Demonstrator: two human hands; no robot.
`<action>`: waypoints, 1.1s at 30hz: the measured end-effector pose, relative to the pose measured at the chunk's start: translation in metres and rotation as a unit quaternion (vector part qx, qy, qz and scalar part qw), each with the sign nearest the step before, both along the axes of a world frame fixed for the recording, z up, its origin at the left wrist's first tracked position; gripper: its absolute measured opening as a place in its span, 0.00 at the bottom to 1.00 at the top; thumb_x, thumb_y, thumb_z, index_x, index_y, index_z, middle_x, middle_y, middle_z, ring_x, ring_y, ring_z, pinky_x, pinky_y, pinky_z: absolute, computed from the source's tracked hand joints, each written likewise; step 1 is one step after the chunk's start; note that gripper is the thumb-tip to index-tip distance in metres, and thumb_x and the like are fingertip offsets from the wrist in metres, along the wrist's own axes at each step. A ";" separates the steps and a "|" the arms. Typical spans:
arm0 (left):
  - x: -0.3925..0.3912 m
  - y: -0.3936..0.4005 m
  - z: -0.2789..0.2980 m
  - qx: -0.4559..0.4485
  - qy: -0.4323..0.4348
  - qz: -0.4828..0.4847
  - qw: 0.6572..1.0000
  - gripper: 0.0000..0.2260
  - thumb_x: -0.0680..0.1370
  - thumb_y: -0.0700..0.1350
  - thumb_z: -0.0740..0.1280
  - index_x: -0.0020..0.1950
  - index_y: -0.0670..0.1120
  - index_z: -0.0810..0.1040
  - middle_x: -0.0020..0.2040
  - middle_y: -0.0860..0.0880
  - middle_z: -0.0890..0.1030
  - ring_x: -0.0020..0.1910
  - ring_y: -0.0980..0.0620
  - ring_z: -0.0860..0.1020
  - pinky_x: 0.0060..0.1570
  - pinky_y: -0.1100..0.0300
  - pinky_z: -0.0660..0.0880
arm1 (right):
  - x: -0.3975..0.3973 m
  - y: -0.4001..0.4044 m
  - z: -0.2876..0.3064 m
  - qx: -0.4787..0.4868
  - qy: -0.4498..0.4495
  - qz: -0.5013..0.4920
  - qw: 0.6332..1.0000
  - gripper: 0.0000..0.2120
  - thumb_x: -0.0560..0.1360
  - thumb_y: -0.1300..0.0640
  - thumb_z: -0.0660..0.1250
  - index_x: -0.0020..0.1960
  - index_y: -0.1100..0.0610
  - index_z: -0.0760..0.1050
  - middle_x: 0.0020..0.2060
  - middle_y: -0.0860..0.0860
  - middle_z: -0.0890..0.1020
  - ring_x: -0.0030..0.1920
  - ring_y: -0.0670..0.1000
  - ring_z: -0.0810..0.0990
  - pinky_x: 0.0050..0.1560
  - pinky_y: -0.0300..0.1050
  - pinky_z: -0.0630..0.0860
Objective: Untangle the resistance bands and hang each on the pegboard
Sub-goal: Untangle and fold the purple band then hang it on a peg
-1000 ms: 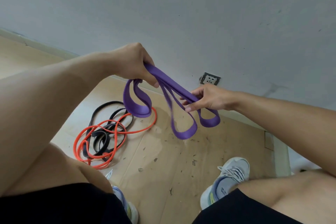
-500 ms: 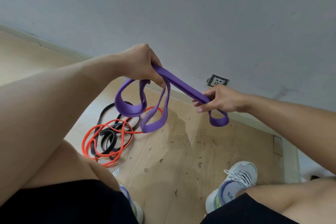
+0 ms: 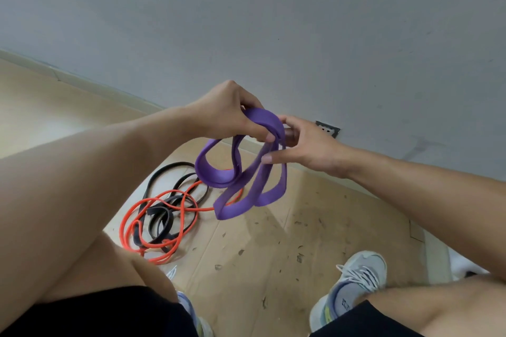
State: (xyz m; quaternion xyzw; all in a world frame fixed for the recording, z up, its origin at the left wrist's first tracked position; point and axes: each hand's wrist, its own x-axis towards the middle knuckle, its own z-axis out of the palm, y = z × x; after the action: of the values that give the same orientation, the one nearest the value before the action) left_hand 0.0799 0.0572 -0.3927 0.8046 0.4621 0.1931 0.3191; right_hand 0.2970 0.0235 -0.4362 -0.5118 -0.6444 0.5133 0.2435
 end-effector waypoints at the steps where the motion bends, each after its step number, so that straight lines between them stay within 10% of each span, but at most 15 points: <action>1: -0.001 -0.001 0.001 -0.005 -0.006 0.005 1.000 0.12 0.68 0.53 0.81 0.46 0.50 0.87 0.38 0.49 0.85 0.37 0.49 0.81 0.40 0.56 0.78 | -0.002 -0.001 0.000 0.003 0.006 -0.003 1.000 0.23 0.70 0.63 0.81 0.63 0.56 0.79 0.54 0.53 0.88 0.56 0.52 0.87 0.60 0.44 0.81; 14: -0.008 0.001 0.000 -0.142 -0.139 0.047 0.979 0.27 0.69 0.66 0.73 0.53 0.43 0.82 0.40 0.45 0.81 0.40 0.48 0.77 0.48 0.52 0.74 | 0.009 0.001 0.031 0.079 0.082 -0.130 0.985 0.20 0.71 0.63 0.80 0.58 0.55 0.77 0.42 0.53 0.87 0.41 0.50 0.84 0.39 0.37 0.79; 21: -0.001 0.003 -0.006 -0.255 -0.264 0.079 0.927 0.05 0.80 0.44 0.70 0.53 0.43 0.81 0.44 0.45 0.80 0.41 0.48 0.76 0.53 0.50 0.73 | 0.012 0.000 0.029 0.097 0.052 -0.146 0.983 0.19 0.67 0.61 0.83 0.56 0.54 0.83 0.46 0.54 0.89 0.50 0.58 0.88 0.57 0.57 0.84; 26: 0.012 0.000 -0.003 -0.231 -0.328 0.120 0.908 0.04 0.81 0.45 0.69 0.54 0.47 0.78 0.36 0.50 0.79 0.32 0.54 0.73 0.37 0.61 0.72 | 0.009 -0.002 0.029 0.095 0.111 -0.181 0.972 0.19 0.70 0.59 0.81 0.58 0.52 0.78 0.53 0.54 0.86 0.47 0.58 0.89 0.53 0.57 0.85; 33: 0.019 0.004 -0.001 -0.219 -0.424 0.094 0.874 0.10 0.76 0.50 0.74 0.52 0.47 0.79 0.39 0.49 0.78 0.36 0.52 0.74 0.41 0.59 0.73 | -0.004 0.000 0.038 0.042 0.277 -0.239 0.930 0.12 0.70 0.63 0.79 0.50 0.57 0.80 0.45 0.57 0.88 0.42 0.57 0.86 0.53 0.53 0.84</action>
State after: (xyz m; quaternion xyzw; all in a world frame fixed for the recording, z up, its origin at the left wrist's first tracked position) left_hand 0.0991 0.0613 -0.3935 0.5083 0.3863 0.4385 0.6326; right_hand 0.2930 0.0234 -0.3978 -0.4779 -0.4308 0.5339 0.5486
